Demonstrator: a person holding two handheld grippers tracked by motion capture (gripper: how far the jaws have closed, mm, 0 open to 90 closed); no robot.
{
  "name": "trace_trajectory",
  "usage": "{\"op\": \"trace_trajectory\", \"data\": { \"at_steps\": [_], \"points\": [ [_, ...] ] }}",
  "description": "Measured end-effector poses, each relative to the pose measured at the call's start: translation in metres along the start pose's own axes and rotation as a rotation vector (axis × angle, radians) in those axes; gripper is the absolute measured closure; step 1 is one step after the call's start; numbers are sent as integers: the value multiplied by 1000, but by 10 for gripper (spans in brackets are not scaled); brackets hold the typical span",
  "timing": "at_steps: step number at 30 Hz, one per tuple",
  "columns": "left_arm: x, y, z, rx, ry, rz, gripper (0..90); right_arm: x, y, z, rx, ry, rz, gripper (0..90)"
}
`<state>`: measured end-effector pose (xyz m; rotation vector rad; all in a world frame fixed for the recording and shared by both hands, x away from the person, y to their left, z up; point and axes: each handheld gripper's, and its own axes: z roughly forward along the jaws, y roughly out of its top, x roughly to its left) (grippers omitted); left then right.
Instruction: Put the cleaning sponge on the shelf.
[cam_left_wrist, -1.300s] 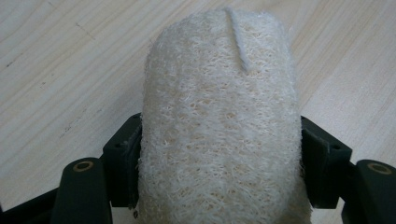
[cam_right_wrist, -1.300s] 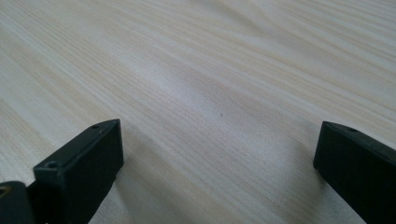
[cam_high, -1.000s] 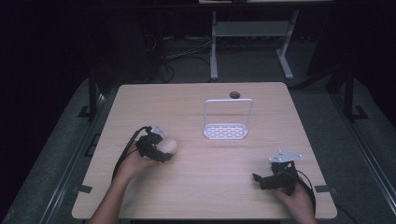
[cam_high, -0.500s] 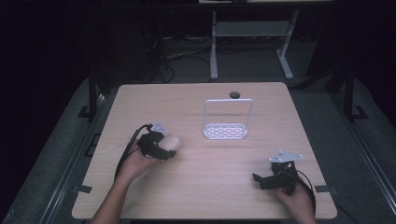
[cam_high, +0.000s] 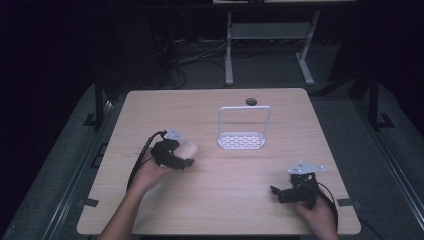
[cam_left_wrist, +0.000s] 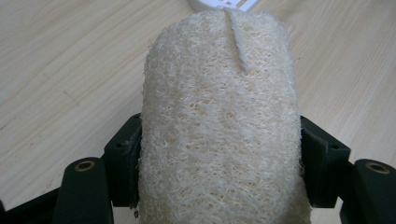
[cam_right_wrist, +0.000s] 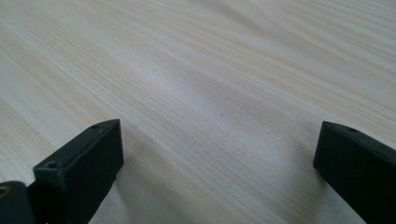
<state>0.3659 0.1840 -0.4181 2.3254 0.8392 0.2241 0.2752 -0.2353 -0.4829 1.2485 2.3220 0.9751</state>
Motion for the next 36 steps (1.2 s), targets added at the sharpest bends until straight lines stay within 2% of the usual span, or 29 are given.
{"op": "trace_trajectory", "data": {
  "at_steps": [21,36],
  "points": [
    [-21,33,13,-64,-53,36,293,0,0,0,0,-1,0,13],
    [-34,53,29,-81,-86,68,293,0,0,0,-1,1,-1,13]
  ]
}}
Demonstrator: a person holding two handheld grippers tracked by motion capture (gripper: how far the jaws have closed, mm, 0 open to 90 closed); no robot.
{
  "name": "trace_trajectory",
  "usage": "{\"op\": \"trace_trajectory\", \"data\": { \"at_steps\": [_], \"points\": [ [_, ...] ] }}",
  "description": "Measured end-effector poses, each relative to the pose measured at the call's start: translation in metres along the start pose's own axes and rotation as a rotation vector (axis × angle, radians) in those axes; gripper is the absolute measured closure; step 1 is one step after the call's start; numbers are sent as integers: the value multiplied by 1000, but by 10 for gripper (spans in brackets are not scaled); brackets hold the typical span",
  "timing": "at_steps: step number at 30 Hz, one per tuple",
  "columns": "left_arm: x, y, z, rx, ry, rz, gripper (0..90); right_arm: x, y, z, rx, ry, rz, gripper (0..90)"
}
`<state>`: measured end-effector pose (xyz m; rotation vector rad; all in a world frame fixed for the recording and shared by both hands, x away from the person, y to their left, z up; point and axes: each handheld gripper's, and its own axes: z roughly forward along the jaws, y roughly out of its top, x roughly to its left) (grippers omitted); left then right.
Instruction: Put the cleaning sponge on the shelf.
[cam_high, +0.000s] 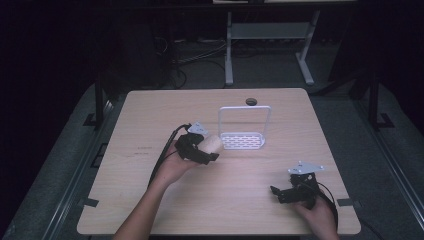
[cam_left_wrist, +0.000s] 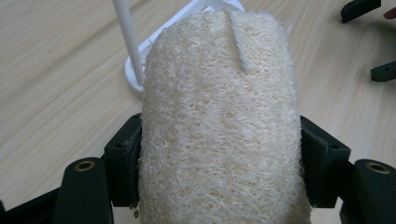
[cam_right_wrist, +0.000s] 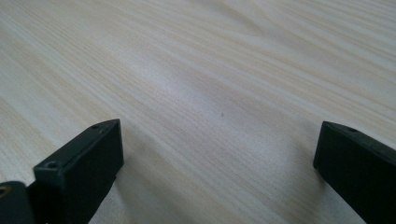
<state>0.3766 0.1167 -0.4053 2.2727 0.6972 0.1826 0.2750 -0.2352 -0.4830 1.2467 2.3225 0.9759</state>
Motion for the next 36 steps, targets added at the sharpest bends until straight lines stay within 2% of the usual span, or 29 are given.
{"op": "trace_trajectory", "data": {
  "at_steps": [3,5,32,36],
  "points": [
    [-2,3,5,-5,-6,-4,293,0,0,0,0,0,0,13],
    [-2,5,8,-3,-9,11,293,0,0,0,0,0,0,13],
    [-16,45,50,-18,-38,53,293,0,0,0,1,6,-4,13],
    [-17,49,58,-27,-37,41,294,1,0,0,2,6,-4,13]
  ]
}}
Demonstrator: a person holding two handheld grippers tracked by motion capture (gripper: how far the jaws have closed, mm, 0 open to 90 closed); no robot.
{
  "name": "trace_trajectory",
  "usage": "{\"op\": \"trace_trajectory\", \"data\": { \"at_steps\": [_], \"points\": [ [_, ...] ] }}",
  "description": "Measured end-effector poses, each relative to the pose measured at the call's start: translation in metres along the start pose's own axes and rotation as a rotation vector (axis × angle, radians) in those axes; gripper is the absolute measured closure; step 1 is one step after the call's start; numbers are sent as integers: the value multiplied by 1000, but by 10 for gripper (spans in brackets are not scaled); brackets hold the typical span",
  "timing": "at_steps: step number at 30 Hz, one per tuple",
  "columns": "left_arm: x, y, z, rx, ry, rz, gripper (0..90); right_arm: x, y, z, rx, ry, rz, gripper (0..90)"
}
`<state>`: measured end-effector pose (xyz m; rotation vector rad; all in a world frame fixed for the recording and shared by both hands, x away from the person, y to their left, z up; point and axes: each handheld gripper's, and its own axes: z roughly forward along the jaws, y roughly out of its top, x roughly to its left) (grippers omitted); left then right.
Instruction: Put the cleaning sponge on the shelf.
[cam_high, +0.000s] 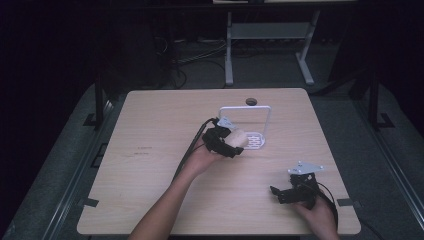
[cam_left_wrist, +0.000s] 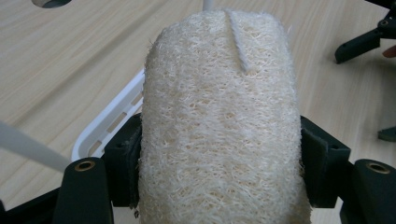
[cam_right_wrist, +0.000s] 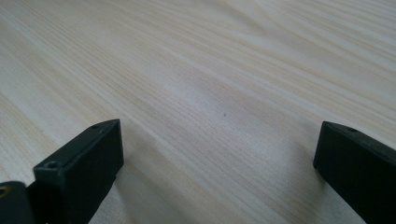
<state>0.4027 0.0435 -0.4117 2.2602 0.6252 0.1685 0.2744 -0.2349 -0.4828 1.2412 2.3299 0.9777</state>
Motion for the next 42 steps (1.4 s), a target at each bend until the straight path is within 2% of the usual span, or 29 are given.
{"op": "trace_trajectory", "data": {
  "at_steps": [10,16,28,32,39,42],
  "points": [
    [3,11,16,-16,16,-18,294,0,0,0,1,0,-1,13],
    [2,16,27,-5,24,2,293,0,0,0,-4,3,-5,13],
    [0,24,45,-8,53,-22,294,0,0,0,-4,5,-5,13],
    [-1,25,52,7,74,-12,294,0,0,0,-4,4,-8,13],
    [2,24,64,24,88,-29,294,0,0,0,-3,4,-11,13],
    [5,24,68,49,96,-22,294,0,0,0,-2,5,-10,13]
  ]
}}
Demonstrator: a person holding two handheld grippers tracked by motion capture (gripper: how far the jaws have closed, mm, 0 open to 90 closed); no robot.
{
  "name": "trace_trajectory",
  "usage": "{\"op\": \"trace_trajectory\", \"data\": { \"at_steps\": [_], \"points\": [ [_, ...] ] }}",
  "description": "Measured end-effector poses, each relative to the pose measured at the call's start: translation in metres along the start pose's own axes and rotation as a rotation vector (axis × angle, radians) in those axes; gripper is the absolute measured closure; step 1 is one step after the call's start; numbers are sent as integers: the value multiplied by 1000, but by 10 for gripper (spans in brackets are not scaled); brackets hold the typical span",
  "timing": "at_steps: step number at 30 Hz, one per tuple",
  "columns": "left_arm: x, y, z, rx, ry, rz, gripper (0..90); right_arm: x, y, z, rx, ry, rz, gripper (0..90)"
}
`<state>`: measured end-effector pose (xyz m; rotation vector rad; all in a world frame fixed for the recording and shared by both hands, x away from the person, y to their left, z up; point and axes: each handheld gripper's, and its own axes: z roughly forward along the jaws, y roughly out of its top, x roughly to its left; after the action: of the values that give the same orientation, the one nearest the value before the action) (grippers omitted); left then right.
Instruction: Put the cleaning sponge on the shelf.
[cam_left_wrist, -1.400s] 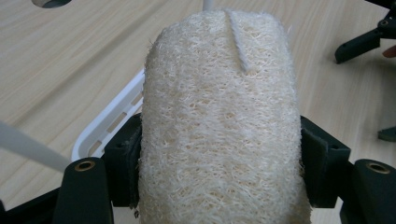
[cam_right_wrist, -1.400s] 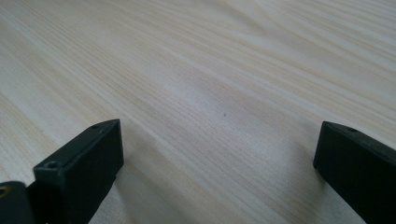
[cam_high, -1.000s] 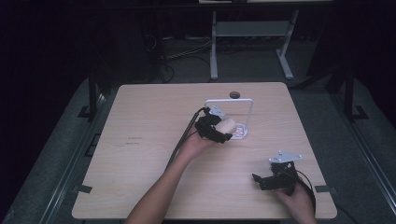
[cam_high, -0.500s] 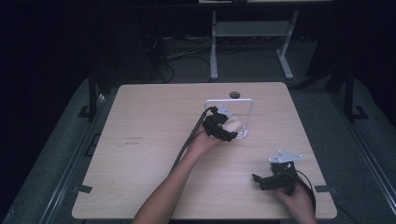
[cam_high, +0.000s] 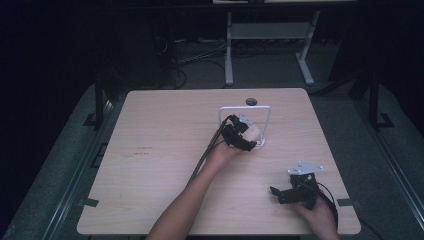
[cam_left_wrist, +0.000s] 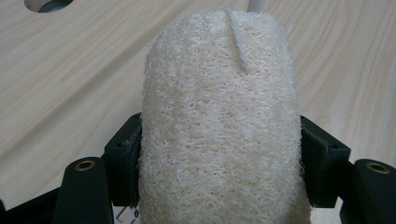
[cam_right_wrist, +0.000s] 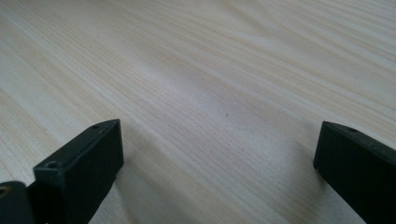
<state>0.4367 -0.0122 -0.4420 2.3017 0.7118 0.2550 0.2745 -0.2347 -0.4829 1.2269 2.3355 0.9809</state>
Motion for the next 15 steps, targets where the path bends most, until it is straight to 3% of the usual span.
{"op": "trace_trajectory", "data": {
  "at_steps": [7,15],
  "points": [
    [1,1,11,28,15,6,293,0,0,0,-1,2,-2,13],
    [1,2,11,40,22,12,289,0,0,0,-2,6,-1,13]
  ]
}}
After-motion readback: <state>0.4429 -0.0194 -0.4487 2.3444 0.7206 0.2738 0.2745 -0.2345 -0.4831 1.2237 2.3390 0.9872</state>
